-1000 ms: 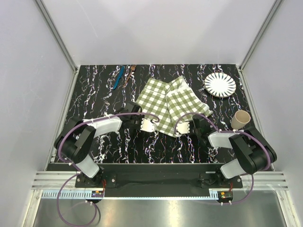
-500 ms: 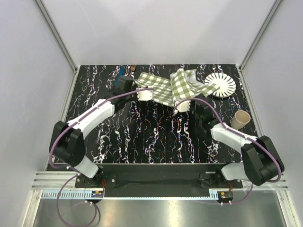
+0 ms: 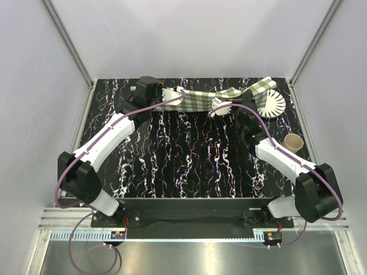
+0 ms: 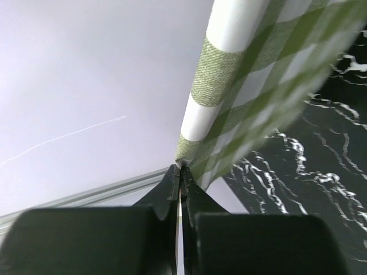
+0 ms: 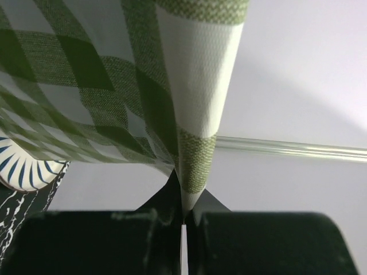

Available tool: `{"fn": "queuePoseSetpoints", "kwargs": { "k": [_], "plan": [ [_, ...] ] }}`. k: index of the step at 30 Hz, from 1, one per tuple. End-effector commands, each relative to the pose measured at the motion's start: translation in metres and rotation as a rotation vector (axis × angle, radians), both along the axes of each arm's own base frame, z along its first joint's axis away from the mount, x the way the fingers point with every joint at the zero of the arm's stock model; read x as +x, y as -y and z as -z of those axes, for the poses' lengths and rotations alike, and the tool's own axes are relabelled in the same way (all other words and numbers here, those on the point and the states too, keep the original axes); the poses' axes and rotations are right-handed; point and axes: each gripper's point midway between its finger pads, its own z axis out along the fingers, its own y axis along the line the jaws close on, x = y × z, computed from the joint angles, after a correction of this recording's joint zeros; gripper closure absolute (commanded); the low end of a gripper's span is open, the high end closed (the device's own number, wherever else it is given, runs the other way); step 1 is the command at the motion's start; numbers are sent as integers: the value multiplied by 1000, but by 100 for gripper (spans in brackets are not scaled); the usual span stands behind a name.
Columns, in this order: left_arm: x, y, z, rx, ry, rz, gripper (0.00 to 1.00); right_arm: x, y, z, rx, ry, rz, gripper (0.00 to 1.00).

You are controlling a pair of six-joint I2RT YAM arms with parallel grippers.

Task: Set the dinner table for one person
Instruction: Flatten out the napkin at the center of the board.

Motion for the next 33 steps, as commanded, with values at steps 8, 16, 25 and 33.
{"fn": "queuePoseSetpoints", "kwargs": {
  "k": [8,16,25,33],
  "plan": [
    [-3,-62,-118,77,312,-210,100,-14,37,-69,66,67,148,100],
    [-40,-64,-138,40,248,-117,100,-62,34,-65,244,-285,82,100],
    [-127,-73,-83,118,-32,69,100,-140,55,-1,166,-653,100,100],
    [-186,-75,-68,80,-280,152,100,-188,50,-4,212,-858,51,100]
  ]
}}
